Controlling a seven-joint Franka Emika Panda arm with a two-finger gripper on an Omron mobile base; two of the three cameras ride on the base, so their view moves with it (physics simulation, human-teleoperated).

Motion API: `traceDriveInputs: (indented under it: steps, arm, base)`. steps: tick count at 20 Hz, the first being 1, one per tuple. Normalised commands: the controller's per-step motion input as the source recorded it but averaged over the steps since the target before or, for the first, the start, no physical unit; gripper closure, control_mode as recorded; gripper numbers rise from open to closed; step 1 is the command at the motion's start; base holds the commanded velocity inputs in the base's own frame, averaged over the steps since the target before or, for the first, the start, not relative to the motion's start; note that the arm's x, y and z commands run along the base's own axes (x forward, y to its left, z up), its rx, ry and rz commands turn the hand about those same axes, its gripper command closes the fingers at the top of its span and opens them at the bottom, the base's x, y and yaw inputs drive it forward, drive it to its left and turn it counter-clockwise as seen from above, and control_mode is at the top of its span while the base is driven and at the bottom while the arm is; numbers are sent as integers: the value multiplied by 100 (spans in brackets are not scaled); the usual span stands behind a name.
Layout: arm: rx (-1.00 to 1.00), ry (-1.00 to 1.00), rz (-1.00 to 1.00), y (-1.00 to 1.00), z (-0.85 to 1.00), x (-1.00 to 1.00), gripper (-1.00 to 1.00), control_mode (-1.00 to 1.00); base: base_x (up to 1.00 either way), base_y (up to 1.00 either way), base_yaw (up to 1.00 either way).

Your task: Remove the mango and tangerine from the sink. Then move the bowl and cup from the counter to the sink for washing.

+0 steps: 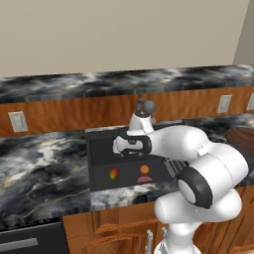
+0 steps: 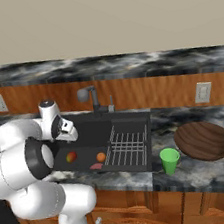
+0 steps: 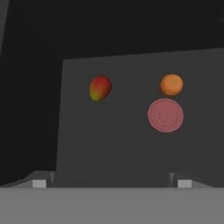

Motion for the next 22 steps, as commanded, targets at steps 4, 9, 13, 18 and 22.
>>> traceDriveInputs:
  steps: [4,9,13,18,22]
  arm:
    - [2,0,2,5,-11,21,-100,-100]
    - [3,0,0,4,-11,20,-100,-100]
    - [3,0,0,6,-14,16,-100,-100]
    - [0,0,0,6,-17,15,-100,-100]
    - [0,-1,0,4,-14,14,-100,-100]
  base:
    - [0,0,0]
    - [0,0,0]
    - [0,0,0]
    - [0,0,0]
    - [0,0,0]
